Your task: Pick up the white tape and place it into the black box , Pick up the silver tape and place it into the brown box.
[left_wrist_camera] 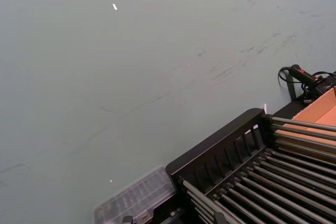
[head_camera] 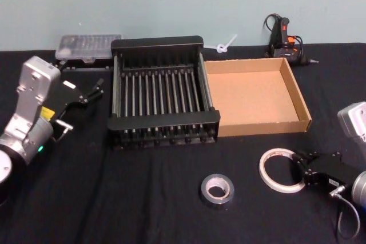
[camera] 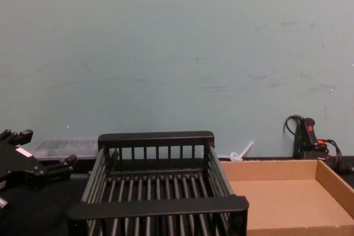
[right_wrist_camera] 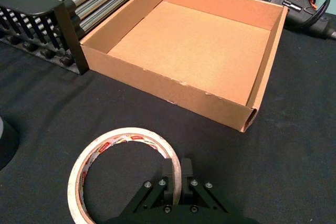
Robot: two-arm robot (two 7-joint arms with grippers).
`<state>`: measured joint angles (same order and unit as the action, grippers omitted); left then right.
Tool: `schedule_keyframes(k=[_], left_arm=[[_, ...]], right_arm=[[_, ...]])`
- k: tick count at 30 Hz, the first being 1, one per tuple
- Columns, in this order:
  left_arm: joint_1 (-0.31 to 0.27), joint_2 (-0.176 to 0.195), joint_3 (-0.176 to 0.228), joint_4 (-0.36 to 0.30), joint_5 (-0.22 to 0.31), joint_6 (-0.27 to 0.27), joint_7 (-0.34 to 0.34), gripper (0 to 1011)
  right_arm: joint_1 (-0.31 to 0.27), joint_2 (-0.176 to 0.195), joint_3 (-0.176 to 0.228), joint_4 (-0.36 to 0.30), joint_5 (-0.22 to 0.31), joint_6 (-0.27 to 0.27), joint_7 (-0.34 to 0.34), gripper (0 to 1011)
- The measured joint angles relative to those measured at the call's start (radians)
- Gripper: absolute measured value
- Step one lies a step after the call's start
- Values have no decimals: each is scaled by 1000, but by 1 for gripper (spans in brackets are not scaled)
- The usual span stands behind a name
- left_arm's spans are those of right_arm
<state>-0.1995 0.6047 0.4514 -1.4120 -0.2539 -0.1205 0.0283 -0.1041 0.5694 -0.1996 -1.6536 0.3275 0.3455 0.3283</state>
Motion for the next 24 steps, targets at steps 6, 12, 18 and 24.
schedule_keyframes(k=[6, 12, 18, 24], left_arm=[[0, 0, 0, 0, 0, 0, 0, 1001], [0, 0, 0, 0, 0, 0, 0, 1001], [0, 0, 0, 0, 0, 0, 0, 1001], [0, 0, 0, 0, 0, 0, 0, 1001]], right_arm=[[0, 0, 0, 0, 0, 0, 0, 94], [0, 0, 0, 0, 0, 0, 0, 94], [0, 0, 0, 0, 0, 0, 0, 94], [-5, 3, 3, -9, 1, -9, 6, 94]])
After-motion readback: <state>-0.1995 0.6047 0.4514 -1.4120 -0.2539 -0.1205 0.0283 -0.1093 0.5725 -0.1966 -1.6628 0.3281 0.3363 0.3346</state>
